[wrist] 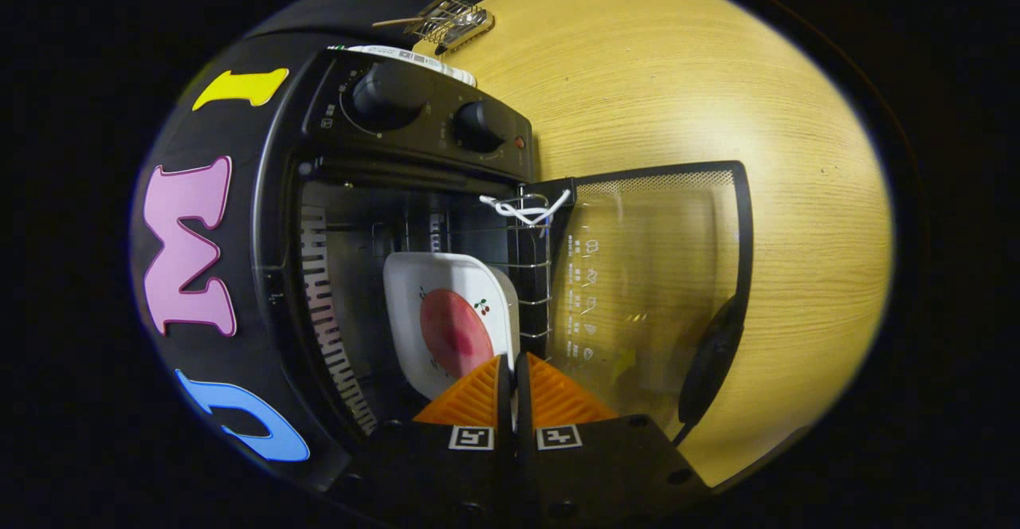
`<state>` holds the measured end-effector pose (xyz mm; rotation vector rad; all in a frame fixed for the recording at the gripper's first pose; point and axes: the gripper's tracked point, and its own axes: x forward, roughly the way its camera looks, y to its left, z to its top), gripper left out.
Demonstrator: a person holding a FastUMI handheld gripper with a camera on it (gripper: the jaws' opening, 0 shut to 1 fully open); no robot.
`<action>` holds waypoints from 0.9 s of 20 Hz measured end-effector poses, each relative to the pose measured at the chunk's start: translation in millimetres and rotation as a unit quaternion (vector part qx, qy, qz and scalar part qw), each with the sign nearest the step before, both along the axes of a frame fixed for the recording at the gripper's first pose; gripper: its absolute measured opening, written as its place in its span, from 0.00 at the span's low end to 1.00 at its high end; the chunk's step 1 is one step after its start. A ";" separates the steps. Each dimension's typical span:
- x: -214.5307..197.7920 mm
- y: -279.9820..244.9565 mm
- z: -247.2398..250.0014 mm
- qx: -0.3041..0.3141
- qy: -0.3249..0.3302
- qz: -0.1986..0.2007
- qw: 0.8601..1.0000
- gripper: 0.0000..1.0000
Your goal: Open the toaster oven, put the food inside, and close the toaster oven door.
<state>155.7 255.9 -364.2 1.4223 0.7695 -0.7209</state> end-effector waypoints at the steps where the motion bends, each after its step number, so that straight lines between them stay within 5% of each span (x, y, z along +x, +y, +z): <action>1: 3.5 0.5 0.3 0.003 -0.004 -0.001 1.000 0.06; 5: 6.7 -1.9 2.2 0.018 -0.034 0.015 0.999 0.18; 10: -16.6 -0.4 9.7 0.024 -0.024 0.069 0.997 0.86; 13: -42.6 4.8 18.8 0.020 -0.027 0.128 0.991 0.98; 18: -85.5 20.6 56.7 0.001 -0.057 0.270 0.961 0.99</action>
